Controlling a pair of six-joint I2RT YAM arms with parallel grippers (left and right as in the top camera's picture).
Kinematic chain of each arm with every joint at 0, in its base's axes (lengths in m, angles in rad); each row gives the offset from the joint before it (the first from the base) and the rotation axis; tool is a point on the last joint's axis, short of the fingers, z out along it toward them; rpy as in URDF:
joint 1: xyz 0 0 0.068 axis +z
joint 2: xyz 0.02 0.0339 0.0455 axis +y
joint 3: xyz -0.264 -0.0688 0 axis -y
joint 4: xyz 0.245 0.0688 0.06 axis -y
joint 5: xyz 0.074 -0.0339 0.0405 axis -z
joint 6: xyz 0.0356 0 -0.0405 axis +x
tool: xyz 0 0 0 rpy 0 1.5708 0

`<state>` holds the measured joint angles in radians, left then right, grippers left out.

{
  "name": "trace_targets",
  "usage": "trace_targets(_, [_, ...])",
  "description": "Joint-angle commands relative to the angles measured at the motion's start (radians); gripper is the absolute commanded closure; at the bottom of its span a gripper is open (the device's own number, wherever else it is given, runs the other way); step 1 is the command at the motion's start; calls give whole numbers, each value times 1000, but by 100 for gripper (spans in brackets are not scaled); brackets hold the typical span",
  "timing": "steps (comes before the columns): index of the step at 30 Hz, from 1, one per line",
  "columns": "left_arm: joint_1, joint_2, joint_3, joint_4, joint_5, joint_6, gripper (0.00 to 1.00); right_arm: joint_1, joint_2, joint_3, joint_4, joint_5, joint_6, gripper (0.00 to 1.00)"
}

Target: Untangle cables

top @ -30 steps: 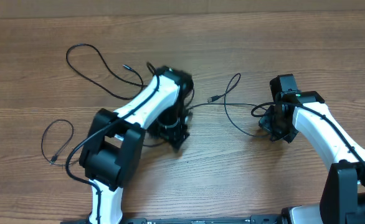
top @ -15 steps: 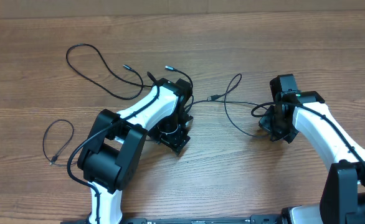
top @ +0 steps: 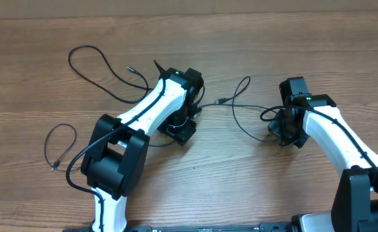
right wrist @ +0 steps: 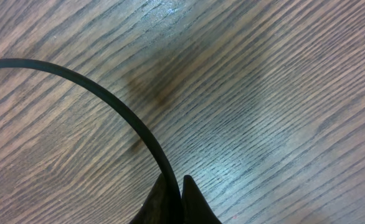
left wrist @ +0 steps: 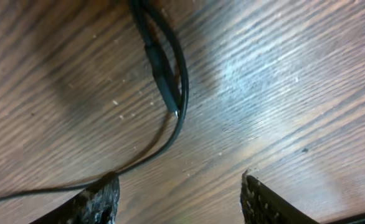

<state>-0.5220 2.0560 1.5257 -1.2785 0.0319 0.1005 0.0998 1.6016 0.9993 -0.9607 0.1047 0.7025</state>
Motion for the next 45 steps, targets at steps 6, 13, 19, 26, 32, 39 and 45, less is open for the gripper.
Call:
trace_targets(6, [-3,3,-134,135,46,-4,34,0,-21,1,-4,11,-3,96])
trace_targets(13, [-3,3,-207,170,46,-56,76,0,-21,1,-5,10,-3,96])
trace_targets(19, [1,3,-158,161,-2,-110,96,0,-21,1,-16,7,-3,96])
trace_targets(26, [17,-58,12,85,-17,-135,96,0,-21,1,-22,7,-3,96])
trace_targets(32, [103,-256,102,51,-17,-134,96,0,-21,1,-18,8,-3,96])
trace_targets(39, [296,-453,107,57,12,-134,96,0,-21,1,-16,8,-3,96])
trace_targets(45, [348,-449,82,70,171,-130,44,0,-21,1,-6,7,-3,96])
